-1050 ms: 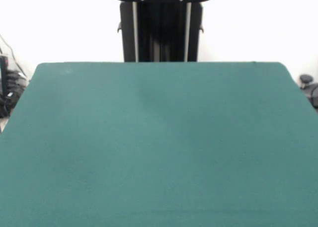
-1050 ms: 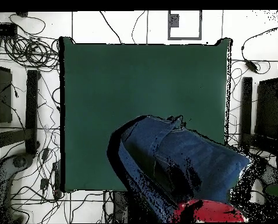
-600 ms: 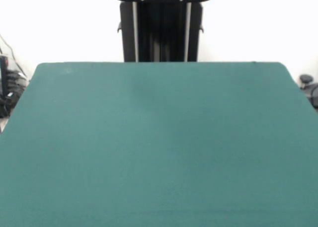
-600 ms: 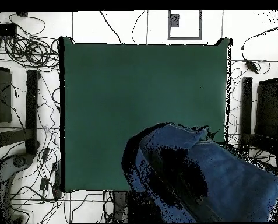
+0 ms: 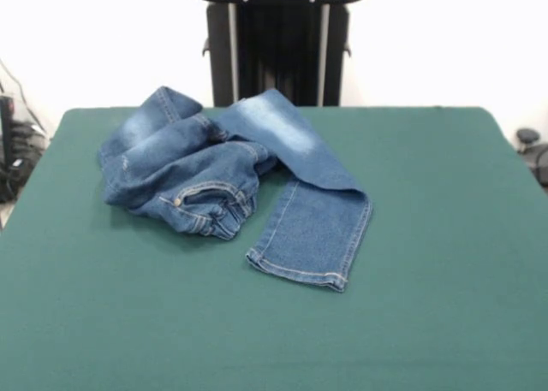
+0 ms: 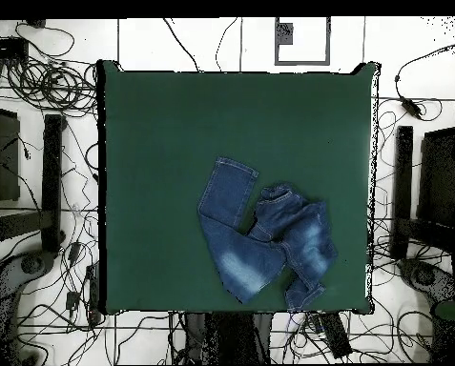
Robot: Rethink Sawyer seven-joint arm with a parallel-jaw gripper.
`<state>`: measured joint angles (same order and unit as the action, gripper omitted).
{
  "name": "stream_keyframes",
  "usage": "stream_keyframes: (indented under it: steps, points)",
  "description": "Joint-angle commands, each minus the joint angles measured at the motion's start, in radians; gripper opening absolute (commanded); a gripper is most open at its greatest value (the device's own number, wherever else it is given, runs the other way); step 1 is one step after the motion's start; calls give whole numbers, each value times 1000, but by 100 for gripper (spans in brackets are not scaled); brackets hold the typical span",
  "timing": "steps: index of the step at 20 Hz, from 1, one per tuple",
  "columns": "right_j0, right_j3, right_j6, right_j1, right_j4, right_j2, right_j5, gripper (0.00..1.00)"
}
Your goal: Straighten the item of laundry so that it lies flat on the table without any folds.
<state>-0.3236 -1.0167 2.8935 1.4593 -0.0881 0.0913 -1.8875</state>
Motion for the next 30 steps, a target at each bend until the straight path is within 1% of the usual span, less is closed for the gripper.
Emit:
stream_keyframes:
  steps: [1,4,8,9,12,16,20,24,28,30]
  points:
    - [-8,-39,-405,-38,-13,-113,-30,100]
    - [-10,-54,-402,-30,-14,-115,-15,100]
    - [-1,-51,-390,-27,-58,-121,-55,100]
    - [2,-58,-377,-29,-56,-119,-50,100]
    - [13,-107,-368,-29,-37,-105,7,100]
    - [26,-219,-371,-16,-16,-76,117,100]
    - [37,-309,-378,-2,-22,-55,205,100]
    - [40,-378,-385,3,-33,-47,281,100]
    - [39,-462,-402,9,-31,-38,395,100]
    - [35,-489,-414,8,-37,-37,423,100]
